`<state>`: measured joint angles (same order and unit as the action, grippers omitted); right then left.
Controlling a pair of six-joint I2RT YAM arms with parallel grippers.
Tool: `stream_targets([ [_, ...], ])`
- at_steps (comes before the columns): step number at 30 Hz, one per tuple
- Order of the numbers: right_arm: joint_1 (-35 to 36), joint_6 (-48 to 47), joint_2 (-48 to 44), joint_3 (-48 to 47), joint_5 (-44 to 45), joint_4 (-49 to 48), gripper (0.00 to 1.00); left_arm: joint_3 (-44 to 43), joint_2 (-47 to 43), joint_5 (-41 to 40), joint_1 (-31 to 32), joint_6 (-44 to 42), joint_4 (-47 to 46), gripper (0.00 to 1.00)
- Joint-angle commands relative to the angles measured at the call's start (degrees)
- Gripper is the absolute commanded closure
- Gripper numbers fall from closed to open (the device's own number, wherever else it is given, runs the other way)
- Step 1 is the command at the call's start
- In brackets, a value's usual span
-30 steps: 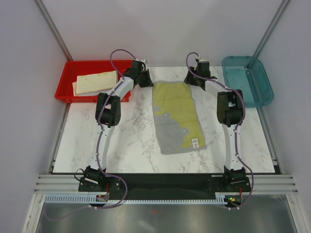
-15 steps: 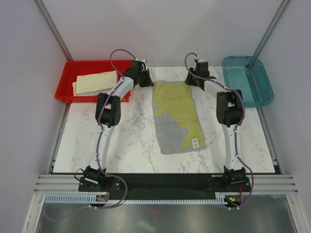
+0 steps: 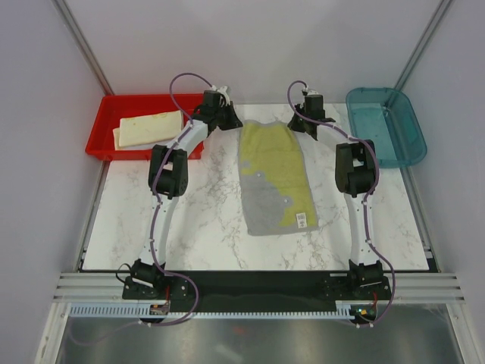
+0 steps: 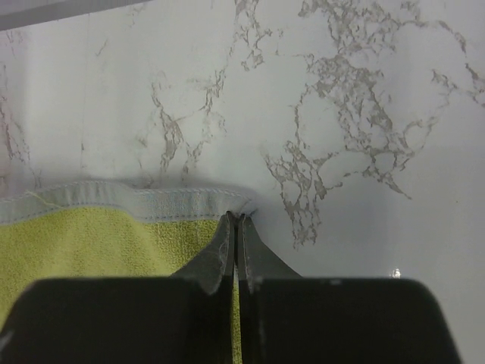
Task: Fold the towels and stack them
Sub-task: Fold the towel
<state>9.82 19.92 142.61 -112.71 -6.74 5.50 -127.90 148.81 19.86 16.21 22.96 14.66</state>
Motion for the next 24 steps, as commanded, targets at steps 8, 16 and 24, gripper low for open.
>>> stream_targets([
  [8, -3.23, 0.03, -10.58, 11.62, -5.47, -21.47, 1.0, 0.71, -5.54, 6.5, -1.18, -3.27, -7.98, 0.98],
  [16, -5.34, 0.03, -20.43, 26.9, -11.01, -32.3, 1.0, 11.43, -16.08, 8.97, 0.58, -8.37, -8.15, 0.98],
  [24, -6.22, -1.9, -30.96, 38.42, -18.04, -33.98, 1.0, 27.86, -28.65, 6.6, 4.0, -11.26, -9.38, 0.98],
])
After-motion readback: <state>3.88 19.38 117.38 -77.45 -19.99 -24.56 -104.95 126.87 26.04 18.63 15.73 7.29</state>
